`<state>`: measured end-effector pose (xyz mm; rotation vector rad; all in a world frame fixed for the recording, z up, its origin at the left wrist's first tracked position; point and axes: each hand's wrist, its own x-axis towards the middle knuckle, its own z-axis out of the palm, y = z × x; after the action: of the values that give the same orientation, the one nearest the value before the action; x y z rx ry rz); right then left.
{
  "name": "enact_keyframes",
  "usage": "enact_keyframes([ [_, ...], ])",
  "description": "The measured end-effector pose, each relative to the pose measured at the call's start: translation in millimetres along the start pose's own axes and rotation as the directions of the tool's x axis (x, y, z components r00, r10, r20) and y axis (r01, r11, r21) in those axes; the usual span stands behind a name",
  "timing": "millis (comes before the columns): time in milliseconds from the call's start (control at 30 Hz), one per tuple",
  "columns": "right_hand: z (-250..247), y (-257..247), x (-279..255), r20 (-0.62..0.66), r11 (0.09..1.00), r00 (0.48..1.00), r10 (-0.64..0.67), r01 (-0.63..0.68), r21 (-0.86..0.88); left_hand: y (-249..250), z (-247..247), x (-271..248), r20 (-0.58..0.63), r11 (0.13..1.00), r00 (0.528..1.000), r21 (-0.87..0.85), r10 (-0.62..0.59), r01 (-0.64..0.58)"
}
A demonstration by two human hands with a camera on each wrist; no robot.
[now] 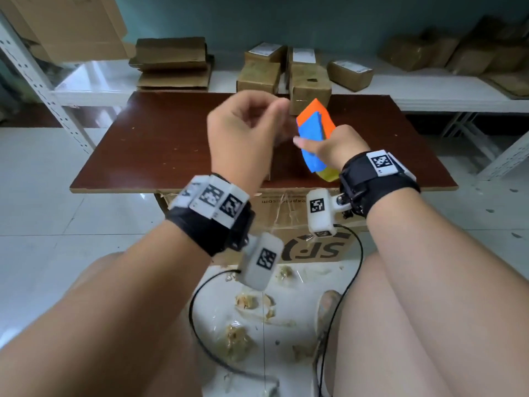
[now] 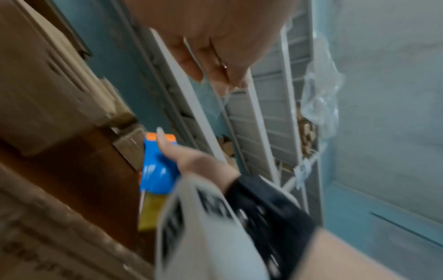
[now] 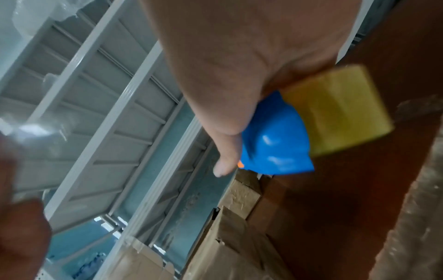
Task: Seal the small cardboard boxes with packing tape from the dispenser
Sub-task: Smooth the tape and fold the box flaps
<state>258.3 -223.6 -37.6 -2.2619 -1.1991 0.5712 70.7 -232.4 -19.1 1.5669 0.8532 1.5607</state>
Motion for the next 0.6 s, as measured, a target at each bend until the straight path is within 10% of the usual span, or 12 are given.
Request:
enact_keyframes([
  [367, 36.3, -15.8, 3.9, -0.187, 0.905, 0.918, -0.35, 0.383, 0.184, -43.9, -59.8, 43.2, -0.072, 0.909, 0.912, -0.14, -0.405, 0.393],
  [600, 47.2, -70.5, -51.2, 0.193, 0.637, 0.879, -0.436, 0.15, 0.756, -35.8, -64.1, 42.0, 0.107, 0.91, 0.929, -0.191, -0.354, 0.368],
])
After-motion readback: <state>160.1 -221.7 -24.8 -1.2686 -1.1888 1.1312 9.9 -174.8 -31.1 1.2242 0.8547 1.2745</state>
